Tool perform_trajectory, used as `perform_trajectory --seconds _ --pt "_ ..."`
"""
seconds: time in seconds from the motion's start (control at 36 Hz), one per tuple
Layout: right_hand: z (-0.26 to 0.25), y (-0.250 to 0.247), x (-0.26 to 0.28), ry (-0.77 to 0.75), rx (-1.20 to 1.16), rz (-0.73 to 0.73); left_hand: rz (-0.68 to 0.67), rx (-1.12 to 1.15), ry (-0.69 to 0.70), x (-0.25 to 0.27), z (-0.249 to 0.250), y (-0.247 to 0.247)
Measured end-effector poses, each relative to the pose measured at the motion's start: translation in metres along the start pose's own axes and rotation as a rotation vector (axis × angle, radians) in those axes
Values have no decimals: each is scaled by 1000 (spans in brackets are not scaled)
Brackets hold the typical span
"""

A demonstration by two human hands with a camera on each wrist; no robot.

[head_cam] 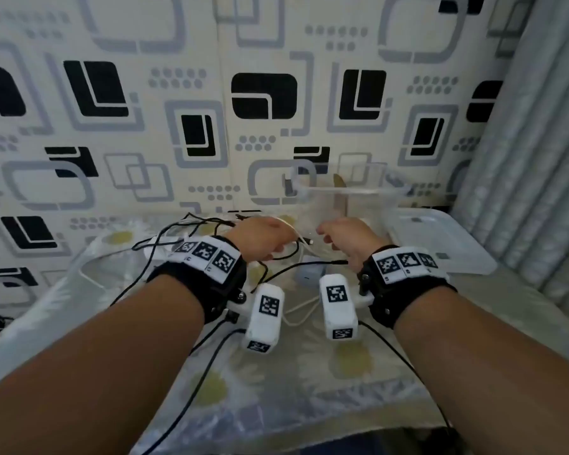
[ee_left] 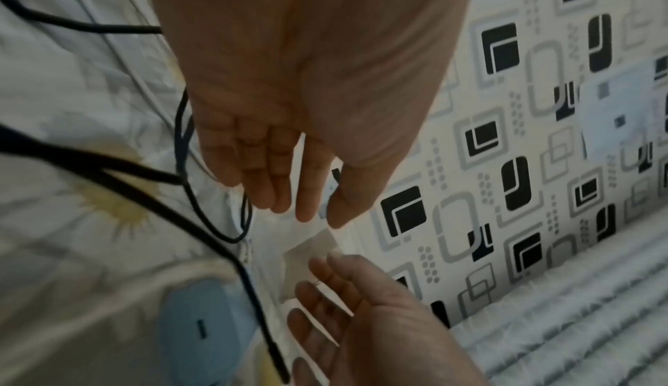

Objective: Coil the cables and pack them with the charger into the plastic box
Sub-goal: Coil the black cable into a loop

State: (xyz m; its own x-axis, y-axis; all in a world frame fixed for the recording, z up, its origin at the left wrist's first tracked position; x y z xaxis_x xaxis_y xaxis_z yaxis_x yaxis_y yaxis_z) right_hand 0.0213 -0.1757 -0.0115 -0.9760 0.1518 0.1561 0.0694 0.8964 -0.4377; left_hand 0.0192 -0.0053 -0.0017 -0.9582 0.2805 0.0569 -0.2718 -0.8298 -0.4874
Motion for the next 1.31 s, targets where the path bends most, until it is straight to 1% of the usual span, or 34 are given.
perform_trajectory --seconds 0.08,0.17,0.25,0.31,0.42,0.5,0.58,0.64,0.69,0.86,1.08,1.19,1.31 --pt "8 -1 -5 4 13 17 -45 -229 24 -3 -4 4" --pt "13 -1 -7 35 13 -8 -102 -360 10 -3 -6 9" --pt "15 -1 -6 40 9 -22 -107 -484 0 -2 -6 14" --pt "15 0 -5 47 -4 -31 -98 -506 -23 -2 -11 15" --pt "15 -1 0 44 -23 -29 -57 -444 -62 -4 -18 14" --pt "16 -2 3 54 -58 -16 4 -275 -69 -5 -19 14" --pt "19 0 1 71 -77 4 28 -103 -135 -3 -21 11" --pt "22 1 1 89 -102 -6 30 -39 -160 -4 -24 11" --pt "23 3 3 95 -95 -36 31 -3 -156 -4 -26 13" --pt "23 10 9 62 11 -117 52 -2 -205 -4 -31 15" --pt "24 15 6 4 245 -178 54 11 -225 0 -31 14" --pt "22 17 5 -22 281 -163 44 24 -244 0 -29 14" --pt "22 14 4 -48 310 -136 40 -36 -224 -2 -27 15"
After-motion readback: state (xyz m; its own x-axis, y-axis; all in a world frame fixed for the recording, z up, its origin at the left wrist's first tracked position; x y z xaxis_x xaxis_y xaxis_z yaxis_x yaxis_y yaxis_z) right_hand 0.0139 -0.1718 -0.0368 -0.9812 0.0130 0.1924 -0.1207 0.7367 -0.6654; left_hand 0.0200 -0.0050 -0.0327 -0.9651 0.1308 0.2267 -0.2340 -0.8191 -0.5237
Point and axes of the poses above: each hand's wrist, its own x-axis away from the middle knuckle, its own y-axis out of the palm, z = x × y, the point moved 2 cm from there along -x, towards the middle knuckle, and after that the axes turned 2 degrees about y, right-handed, at the moved point
